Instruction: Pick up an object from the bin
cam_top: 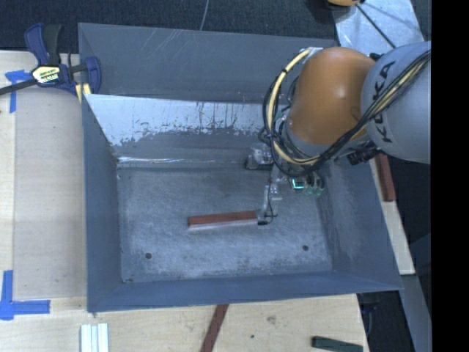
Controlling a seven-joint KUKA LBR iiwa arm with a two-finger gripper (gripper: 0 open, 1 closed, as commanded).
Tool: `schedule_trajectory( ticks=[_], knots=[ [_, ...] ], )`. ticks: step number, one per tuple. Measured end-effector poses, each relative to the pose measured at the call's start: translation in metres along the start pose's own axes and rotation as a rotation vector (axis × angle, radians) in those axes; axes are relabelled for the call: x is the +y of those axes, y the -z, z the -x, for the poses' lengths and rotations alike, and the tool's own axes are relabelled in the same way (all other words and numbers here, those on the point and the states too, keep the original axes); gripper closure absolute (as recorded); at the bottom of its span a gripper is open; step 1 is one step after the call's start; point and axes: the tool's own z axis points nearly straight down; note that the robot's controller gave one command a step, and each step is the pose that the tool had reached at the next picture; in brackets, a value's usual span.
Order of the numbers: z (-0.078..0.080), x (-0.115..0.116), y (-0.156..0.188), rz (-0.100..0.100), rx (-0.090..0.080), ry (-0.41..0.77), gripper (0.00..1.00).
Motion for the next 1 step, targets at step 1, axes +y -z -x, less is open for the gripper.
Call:
schedule_trajectory(
  ticks=[1],
  knots=[
    [0.0018,0.0,0.0042,0.0,-0.008,0.0,0.0]
  ],
)
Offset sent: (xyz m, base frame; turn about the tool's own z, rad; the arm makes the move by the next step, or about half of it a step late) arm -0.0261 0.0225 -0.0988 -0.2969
